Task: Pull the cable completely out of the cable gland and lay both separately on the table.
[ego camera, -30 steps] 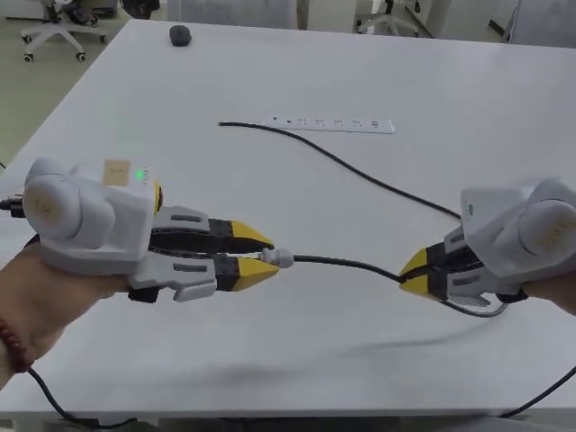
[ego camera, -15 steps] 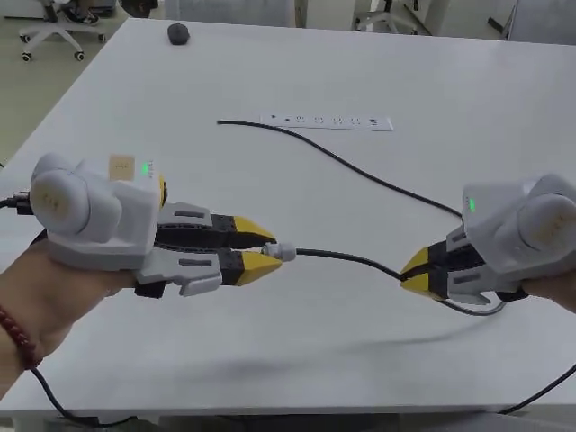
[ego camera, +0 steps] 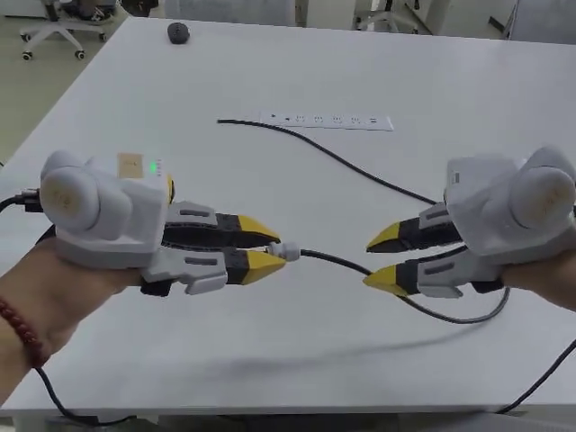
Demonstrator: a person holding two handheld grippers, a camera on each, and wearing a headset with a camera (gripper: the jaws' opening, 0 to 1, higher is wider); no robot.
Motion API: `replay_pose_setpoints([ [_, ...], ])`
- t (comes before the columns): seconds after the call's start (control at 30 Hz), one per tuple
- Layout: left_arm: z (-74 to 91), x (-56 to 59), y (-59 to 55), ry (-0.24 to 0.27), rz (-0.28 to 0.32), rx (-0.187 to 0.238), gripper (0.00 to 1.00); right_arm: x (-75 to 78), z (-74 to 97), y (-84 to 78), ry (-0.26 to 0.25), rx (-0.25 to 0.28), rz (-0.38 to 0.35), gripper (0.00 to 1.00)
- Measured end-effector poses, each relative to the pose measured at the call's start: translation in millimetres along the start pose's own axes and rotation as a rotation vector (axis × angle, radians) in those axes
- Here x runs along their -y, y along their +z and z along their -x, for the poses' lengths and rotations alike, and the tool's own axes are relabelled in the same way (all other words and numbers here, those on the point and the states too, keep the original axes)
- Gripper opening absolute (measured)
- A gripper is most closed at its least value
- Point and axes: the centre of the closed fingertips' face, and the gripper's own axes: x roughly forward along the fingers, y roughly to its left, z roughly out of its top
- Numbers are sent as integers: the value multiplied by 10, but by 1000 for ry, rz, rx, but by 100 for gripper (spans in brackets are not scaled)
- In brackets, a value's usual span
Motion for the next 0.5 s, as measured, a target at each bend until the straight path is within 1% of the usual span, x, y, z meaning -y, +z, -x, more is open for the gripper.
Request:
replay_pose_setpoints([
  [0.03, -2, 4, 9, -1, 0, 1, 14, -8, -10, 79, 1, 16, 11, 21],
  [0.1, -8, 8, 15, -2, -2, 1, 14, -23, -26, 180, 7, 27, 16, 21],
  [0.2, -16, 16, 26, -4, -5, 2, 14, -55, -50, 303, 12, 44, 42, 20],
  [0.33, -34, 36, 39, -7, -9, 3, 14, -79, -80, 394, 17, 57, 69, 18],
  [0.43, -48, 54, 44, -11, -12, 3, 14, -91, -111, 427, 25, 58, 78, 18],
  [0.5, -57, 67, 54, -15, -12, 5, 14, -109, -138, 423, 32, 46, 92, 16],
])
